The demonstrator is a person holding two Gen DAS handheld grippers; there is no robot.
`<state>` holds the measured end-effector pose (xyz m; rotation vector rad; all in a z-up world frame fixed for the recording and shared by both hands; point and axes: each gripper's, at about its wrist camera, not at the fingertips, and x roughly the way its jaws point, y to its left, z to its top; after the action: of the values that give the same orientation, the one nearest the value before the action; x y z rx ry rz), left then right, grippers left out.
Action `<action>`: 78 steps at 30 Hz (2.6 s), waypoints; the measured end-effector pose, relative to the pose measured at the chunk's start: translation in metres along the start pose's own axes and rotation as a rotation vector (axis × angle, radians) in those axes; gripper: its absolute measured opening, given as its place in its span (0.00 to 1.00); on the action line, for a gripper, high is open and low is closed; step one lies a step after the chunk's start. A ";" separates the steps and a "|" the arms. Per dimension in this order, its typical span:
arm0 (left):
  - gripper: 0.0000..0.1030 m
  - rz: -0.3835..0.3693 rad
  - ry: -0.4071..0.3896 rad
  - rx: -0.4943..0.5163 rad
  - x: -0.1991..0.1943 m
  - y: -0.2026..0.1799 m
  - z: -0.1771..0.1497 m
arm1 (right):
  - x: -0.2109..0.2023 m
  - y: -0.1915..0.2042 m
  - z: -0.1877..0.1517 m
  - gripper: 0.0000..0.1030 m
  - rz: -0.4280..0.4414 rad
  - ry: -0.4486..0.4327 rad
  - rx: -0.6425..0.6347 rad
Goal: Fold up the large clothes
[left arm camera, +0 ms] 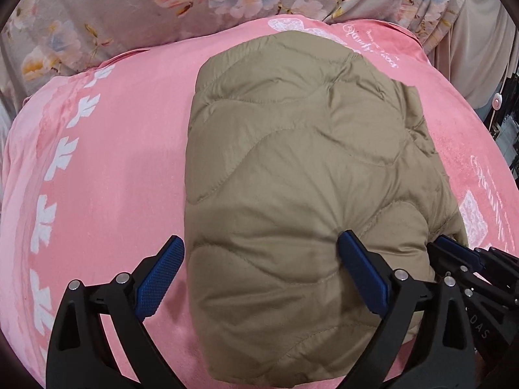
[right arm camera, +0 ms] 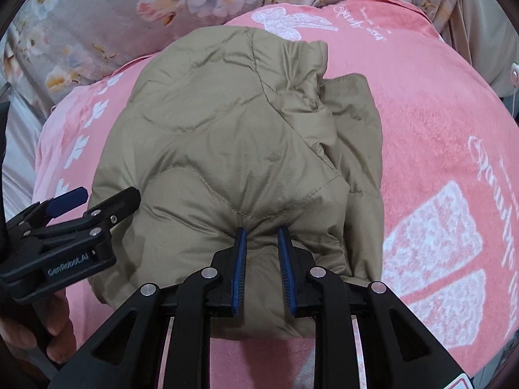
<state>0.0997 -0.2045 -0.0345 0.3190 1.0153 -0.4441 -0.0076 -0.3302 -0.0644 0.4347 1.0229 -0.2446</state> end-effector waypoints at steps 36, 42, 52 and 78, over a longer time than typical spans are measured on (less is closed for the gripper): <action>0.96 -0.379 0.172 -0.369 0.043 0.112 0.013 | 0.020 -0.132 -0.003 0.78 0.319 0.038 0.438; 0.96 -0.592 0.235 -0.404 0.070 0.108 0.007 | 0.052 -0.112 -0.007 0.80 0.520 0.089 0.431; 0.96 -0.622 0.235 -0.333 0.075 0.081 0.013 | 0.080 -0.072 0.008 0.75 0.682 0.099 0.433; 0.64 -0.334 -0.375 -0.195 -0.015 0.263 0.109 | 0.084 0.169 0.181 0.26 0.698 -0.259 -0.093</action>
<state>0.3045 -0.0234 0.0464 -0.1119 0.7350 -0.6727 0.2400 -0.2627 -0.0166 0.6294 0.5789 0.3639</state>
